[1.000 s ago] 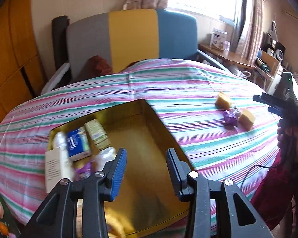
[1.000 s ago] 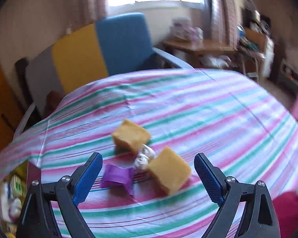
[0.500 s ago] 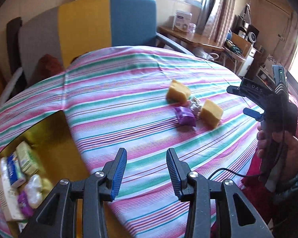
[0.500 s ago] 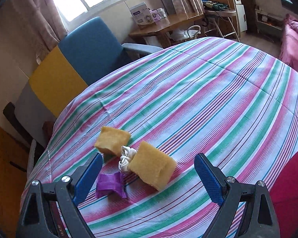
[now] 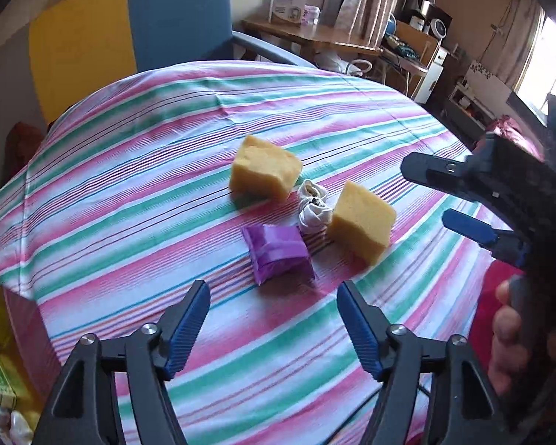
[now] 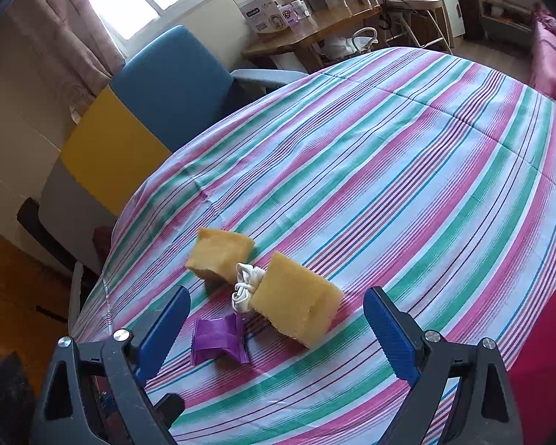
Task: Organize objects
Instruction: 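Close the left gripper on the purple packet and lift it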
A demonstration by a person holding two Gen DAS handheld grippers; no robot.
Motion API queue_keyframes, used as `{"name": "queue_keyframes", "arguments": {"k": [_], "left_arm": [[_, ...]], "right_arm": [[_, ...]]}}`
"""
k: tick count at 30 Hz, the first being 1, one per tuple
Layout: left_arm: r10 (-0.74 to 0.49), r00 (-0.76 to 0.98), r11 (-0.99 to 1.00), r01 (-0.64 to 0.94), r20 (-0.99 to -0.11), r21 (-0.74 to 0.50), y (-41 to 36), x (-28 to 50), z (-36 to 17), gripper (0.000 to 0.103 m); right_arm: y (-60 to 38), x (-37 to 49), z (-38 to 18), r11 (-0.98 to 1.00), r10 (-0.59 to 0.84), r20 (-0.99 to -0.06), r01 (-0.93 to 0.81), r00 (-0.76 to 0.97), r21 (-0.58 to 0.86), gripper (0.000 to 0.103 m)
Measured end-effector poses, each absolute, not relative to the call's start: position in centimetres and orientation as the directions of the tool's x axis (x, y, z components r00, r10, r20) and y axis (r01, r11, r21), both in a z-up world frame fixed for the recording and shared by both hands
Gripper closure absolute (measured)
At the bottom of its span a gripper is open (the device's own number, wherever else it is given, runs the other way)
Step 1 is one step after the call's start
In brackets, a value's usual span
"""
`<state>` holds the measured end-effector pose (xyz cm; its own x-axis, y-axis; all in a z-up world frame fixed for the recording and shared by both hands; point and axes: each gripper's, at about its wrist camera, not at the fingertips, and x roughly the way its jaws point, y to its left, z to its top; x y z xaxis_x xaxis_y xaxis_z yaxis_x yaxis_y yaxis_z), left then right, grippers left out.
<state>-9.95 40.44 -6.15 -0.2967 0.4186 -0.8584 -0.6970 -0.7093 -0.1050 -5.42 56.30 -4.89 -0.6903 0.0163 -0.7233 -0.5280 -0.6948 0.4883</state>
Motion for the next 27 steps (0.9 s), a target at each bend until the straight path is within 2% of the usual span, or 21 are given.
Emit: {"name": "queue_keyframes", "arguments": {"k": [5,9,10,11,12,20,27], "left_arm": [[0.379,-0.294,-0.7,-0.711,-0.877,-0.065,43.6,-11.3,-7.8,0.022],[0.341,-0.296,-0.716,-0.697,-0.892,-0.042,45.1,-12.9,-9.6,0.022],[0.338,-0.295,-0.721,-0.692,-0.893,-0.044,45.2,-13.4,-10.1,0.032],[0.332,-0.277,-0.725,-0.687,-0.902,-0.056,45.1,-13.9,-10.6,0.056],[0.328,-0.236,-0.73,-0.678,-0.915,-0.087,44.9,-14.3,-11.4,0.062],[0.361,-0.235,-0.748,-0.651,-0.902,-0.13,40.4,-13.2,-11.1,0.064],[0.41,-0.288,-0.747,-0.651,-0.865,-0.138,36.4,-9.9,-7.8,0.063]], "right_arm": [[56.3,-5.4,-5.0,-0.687,-0.002,-0.719,-0.521,-0.695,0.506,0.008],[56.5,-5.5,-5.3,-0.678,-0.019,-0.719,-0.52,-0.695,0.52,0.008],[56.5,-5.5,-5.3,-0.676,-0.021,-0.718,-0.519,-0.696,0.523,0.008],[56.5,-5.5,-5.4,-0.673,-0.016,-0.719,-0.524,-0.694,0.521,0.008],[56.5,-5.6,-5.4,-0.673,-0.016,-0.721,-0.526,-0.693,0.521,0.008],[56.5,-5.7,-5.6,-0.675,-0.014,-0.728,-0.531,-0.686,0.513,0.008],[57.4,-5.6,-6.6,-0.635,-0.022,-0.749,-0.569,-0.663,0.522,0.008]]}}
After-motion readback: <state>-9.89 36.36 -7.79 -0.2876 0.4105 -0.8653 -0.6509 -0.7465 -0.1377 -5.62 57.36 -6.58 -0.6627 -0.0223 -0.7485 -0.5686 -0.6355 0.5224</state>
